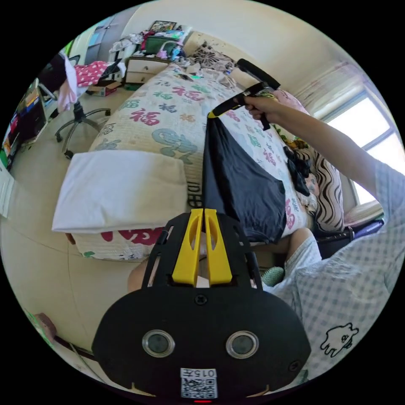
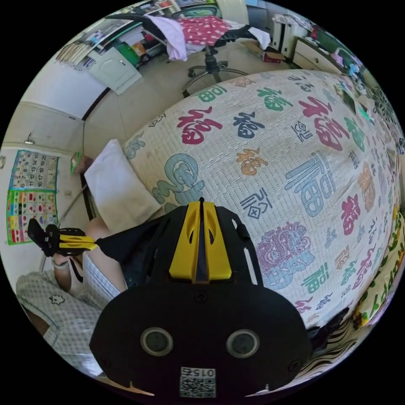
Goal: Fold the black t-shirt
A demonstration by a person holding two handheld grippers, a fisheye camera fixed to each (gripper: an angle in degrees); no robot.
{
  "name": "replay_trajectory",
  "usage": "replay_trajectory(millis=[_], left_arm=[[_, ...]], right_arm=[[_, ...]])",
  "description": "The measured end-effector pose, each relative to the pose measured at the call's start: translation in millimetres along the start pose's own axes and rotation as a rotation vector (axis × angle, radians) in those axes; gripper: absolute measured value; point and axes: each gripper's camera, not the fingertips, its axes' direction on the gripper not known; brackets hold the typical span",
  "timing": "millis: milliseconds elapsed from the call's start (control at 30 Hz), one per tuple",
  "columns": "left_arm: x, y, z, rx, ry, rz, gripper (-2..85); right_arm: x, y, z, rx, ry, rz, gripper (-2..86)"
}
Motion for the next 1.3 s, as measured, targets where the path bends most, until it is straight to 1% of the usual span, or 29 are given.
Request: replay_trajectory(millis=[67,200,267,300,367,500,600,767,967,1067,1100,1133,1200,1300], left_arm=[[30.7,4.0,9.2,-0.007,0.066,0.067,-0.8],[118.3,7.0,48.9,-0.048,0.209,0.251,-0.8],[157.7,5.2,74.0,-0.095,0.238,0.345,-0.8],[182.3,3.4,92.8,-0.134,0.26,0.404,-0.8],[216.3,1.1,121.9,-0.18,0.287,0.483,-0.8],[282.0,0.3,191.1,-0.286,0.249,0.643,-0.8],[313.0,0.2,233.4,-0.342,0.219,0.704,-0.8],[344.3,-1.5,287.3,-0.406,0.133,0.789,-0.7],[363.4,-9.0,343.7,-0.477,0.092,0.846,-0.2],[367.4,-13.2,374.6,-0.509,0.05,0.876,1.3],[367.1,-16.5,386.2,-0.551,0.055,0.88,3.8],[366.4,-19.2,390.2,-0.573,0.068,0.874,5.1],[360.1,-36.4,386.1,-0.606,0.182,0.85,7.7],[339.9,-80.3,350.4,-0.552,0.341,0.841,8.4]], right_arm=[[13.5,40.4,-20.2,0.041,-0.06,0.006,-0.9],[43.5,126.8,-48.5,0.06,-0.068,0.051,-0.9],[63.6,189.6,-61.7,0.049,-0.042,0.104,-1.0],[68.3,204.7,-63.2,0.039,-0.028,0.117,-1.0],[87.4,260.1,-62.6,-0.006,0.025,0.17,-0.9],[115.5,323.6,-52.5,-0.047,0.068,0.243,-0.9],[137.1,363.3,-43.9,-0.04,0.046,0.292,-0.9],[161.5,412.4,-39.7,-0.009,0.027,0.315,-0.8],[180.9,462.8,-38.1,-0.005,0.016,0.347,-0.3],[195.2,487.1,-32.4,0.016,-0.037,0.397,1.3],[197.6,491.5,-31.1,0.014,-0.043,0.406,1.8],[201.8,500.6,-29.9,0.008,-0.037,0.421,3.8],[207.3,516.6,-33.0,0.016,-0.024,0.451,6.3],[214.2,548.4,-47.1,0.081,-0.045,0.495,7.0]])
